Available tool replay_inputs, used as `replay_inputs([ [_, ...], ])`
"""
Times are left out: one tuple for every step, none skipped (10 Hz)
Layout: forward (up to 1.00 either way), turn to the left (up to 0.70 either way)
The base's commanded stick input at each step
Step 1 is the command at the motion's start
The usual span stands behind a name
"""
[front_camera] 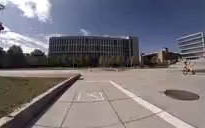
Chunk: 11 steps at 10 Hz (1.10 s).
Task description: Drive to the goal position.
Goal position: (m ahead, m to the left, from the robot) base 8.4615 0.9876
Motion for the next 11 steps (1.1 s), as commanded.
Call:
replay_inputs([
  [0.7, -0.01],
  [0.7, -0.01],
  [0.7, -0.01],
  [0.7, -0.01],
  [0.7, -0.01],
  [0.7, -0.01],
  [0.7, -0.01],
  [0.7, -0.01],
  [0.7, -0.01],
  [0.7, 0.04],
  [0.7, 0.22],
])
